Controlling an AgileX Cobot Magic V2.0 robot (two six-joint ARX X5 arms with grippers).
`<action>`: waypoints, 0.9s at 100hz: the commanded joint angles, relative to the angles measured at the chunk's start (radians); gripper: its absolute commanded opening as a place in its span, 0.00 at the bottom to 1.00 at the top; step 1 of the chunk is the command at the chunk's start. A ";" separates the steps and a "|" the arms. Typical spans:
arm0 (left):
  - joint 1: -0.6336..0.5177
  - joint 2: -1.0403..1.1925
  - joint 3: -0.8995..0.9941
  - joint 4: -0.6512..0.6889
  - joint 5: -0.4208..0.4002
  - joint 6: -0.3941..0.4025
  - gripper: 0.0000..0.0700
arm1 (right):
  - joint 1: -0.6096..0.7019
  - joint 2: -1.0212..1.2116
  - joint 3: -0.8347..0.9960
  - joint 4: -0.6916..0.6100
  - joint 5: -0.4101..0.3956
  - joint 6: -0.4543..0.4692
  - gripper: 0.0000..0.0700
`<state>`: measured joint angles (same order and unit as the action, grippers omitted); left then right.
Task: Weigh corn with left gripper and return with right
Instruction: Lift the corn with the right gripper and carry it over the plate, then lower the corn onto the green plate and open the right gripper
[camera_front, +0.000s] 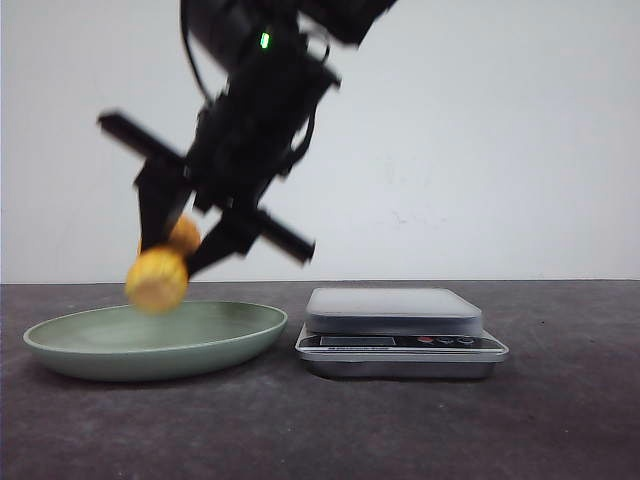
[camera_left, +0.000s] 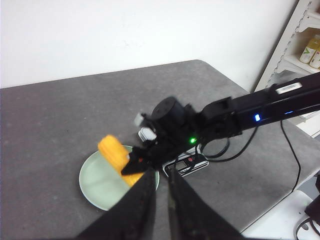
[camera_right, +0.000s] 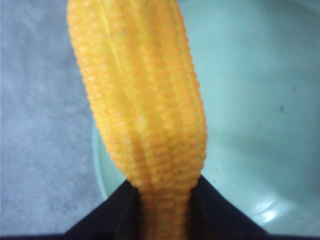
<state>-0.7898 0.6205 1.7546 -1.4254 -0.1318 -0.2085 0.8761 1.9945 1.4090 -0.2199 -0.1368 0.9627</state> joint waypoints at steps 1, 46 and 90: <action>-0.008 0.005 0.017 -0.052 0.001 0.009 0.00 | 0.010 0.026 0.014 0.017 -0.002 0.060 0.00; -0.008 0.005 0.017 -0.052 0.000 0.007 0.00 | 0.005 0.026 0.014 0.012 0.019 0.100 0.20; -0.008 0.005 0.017 -0.052 0.001 -0.013 0.00 | -0.030 -0.019 0.014 0.198 -0.152 0.081 0.73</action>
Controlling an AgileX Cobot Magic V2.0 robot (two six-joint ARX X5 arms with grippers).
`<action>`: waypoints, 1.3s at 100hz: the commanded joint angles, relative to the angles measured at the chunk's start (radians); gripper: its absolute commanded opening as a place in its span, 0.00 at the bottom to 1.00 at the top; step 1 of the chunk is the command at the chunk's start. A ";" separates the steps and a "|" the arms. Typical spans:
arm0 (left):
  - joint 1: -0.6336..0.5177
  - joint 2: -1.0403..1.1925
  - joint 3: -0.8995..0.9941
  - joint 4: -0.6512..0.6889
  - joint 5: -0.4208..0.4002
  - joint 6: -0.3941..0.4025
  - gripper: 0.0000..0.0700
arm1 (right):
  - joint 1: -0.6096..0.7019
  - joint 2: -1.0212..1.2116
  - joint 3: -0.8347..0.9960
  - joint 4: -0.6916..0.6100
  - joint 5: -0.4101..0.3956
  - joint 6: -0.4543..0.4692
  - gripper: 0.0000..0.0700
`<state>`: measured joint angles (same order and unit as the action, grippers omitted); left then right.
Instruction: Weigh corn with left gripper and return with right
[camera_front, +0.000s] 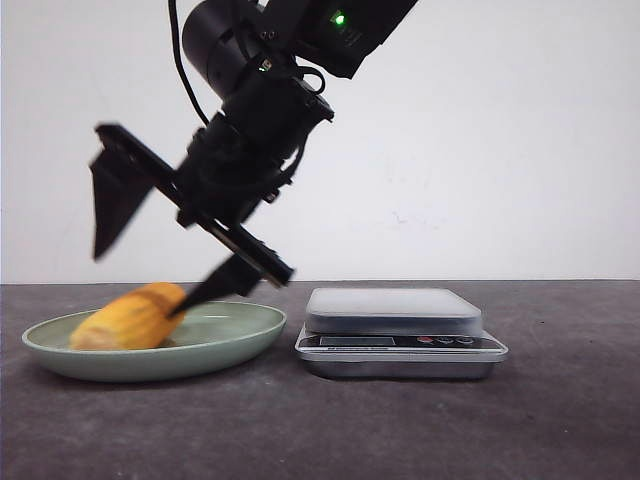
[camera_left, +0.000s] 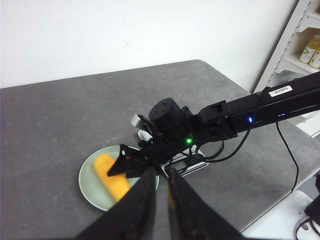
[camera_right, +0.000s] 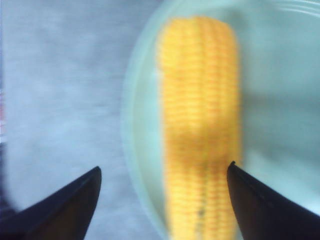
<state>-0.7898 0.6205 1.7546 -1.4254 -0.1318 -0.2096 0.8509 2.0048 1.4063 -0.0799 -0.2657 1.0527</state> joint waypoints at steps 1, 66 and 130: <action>-0.008 0.005 0.017 -0.052 0.001 -0.015 0.00 | -0.007 -0.035 0.017 0.065 -0.023 -0.013 0.73; -0.008 0.005 0.017 -0.052 -0.118 -0.090 0.00 | 0.080 -0.814 0.016 -0.370 0.593 -0.936 0.02; -0.008 0.005 -0.036 -0.052 -0.328 -0.206 0.00 | 0.251 -1.432 -0.294 -0.438 0.822 -1.086 0.01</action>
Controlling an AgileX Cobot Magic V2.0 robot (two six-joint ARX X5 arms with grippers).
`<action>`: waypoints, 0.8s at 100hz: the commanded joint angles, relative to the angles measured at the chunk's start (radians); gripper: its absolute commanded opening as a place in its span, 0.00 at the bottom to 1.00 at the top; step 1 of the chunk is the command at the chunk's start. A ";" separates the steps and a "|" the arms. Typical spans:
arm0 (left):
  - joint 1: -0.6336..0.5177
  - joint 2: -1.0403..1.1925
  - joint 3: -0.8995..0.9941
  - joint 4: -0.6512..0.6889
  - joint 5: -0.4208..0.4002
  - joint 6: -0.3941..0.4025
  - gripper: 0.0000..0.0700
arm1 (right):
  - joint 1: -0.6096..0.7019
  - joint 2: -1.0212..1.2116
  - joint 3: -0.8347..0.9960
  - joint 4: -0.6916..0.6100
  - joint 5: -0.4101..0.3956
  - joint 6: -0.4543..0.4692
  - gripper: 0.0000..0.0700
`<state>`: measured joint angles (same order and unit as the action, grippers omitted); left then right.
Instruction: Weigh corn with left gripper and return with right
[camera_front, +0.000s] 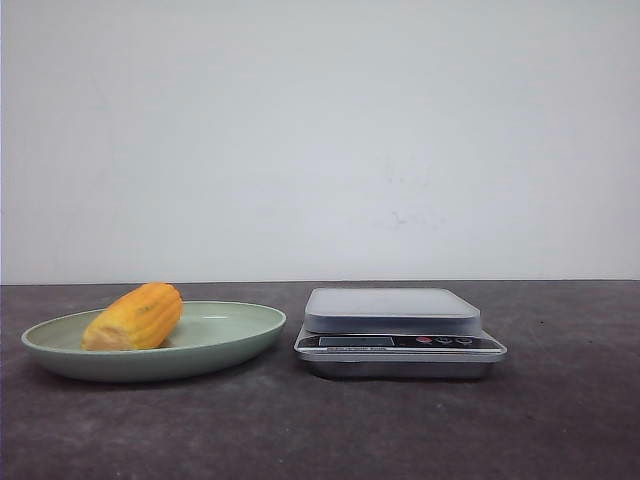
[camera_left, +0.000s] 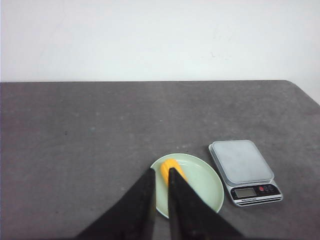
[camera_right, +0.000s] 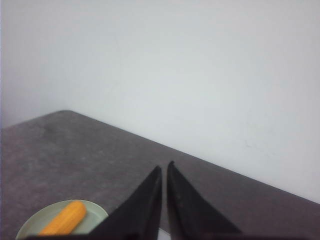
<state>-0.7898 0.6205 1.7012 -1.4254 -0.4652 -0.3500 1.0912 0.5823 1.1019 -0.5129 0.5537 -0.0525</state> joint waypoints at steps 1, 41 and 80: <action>-0.008 0.005 0.017 -0.052 0.006 -0.071 0.00 | 0.011 -0.013 0.011 -0.005 0.003 0.019 0.01; -0.008 0.005 0.019 -0.052 0.005 -0.085 0.00 | 0.011 -0.080 0.011 0.003 0.003 0.019 0.01; -0.008 0.005 0.019 -0.052 0.005 -0.085 0.00 | -0.117 -0.083 0.010 0.003 -0.045 0.019 0.01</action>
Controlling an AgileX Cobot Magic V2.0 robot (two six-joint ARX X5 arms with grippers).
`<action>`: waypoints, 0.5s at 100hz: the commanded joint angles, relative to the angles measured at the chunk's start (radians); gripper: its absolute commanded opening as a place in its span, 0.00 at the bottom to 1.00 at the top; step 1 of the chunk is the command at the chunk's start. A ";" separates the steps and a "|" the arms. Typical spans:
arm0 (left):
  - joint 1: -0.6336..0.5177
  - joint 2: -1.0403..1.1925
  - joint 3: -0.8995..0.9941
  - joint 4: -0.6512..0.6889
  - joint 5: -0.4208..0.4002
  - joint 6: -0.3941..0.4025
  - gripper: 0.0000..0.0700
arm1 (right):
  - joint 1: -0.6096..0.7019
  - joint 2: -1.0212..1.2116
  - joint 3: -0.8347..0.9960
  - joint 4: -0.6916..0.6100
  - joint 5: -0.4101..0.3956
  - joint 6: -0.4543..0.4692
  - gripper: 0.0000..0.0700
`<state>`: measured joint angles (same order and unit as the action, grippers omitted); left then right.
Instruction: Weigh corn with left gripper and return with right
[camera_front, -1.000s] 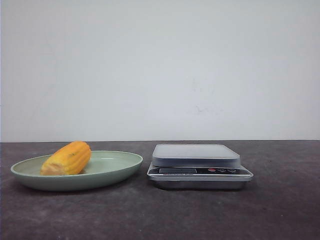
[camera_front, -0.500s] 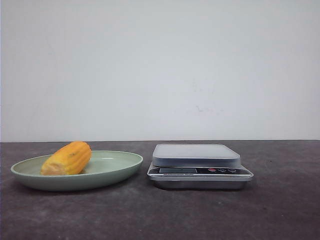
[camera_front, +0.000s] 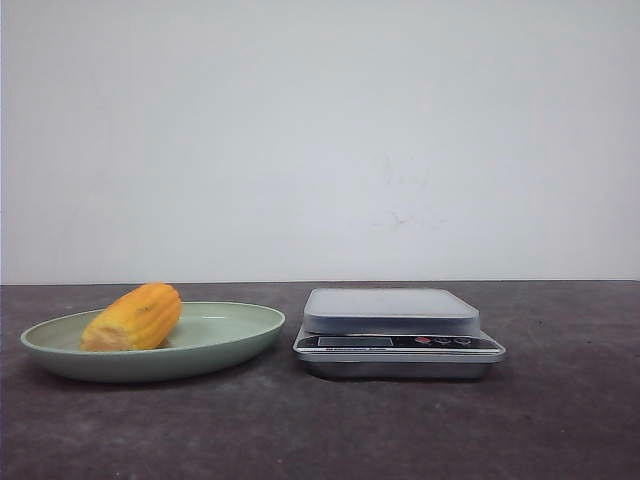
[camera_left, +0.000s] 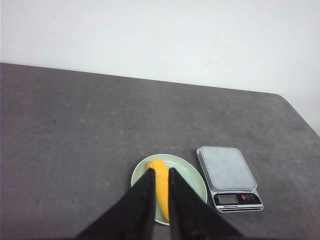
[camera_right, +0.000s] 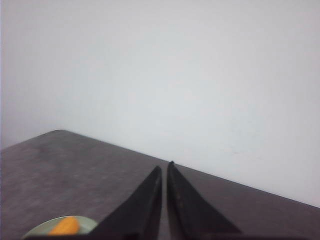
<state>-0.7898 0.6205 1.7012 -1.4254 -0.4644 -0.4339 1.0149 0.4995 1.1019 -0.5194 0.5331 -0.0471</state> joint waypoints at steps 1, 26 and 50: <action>-0.008 0.005 0.019 -0.052 0.004 -0.001 0.00 | -0.053 0.000 0.010 0.010 -0.031 0.014 0.01; -0.008 0.005 0.019 -0.052 0.004 -0.001 0.00 | -0.497 -0.064 -0.093 -0.011 -0.260 -0.005 0.01; -0.008 0.005 0.019 -0.052 0.004 -0.001 0.00 | -0.788 -0.255 -0.550 0.262 -0.433 0.041 0.01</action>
<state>-0.7898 0.6205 1.7012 -1.4258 -0.4644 -0.4339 0.2691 0.2844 0.6746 -0.3222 0.1219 -0.0444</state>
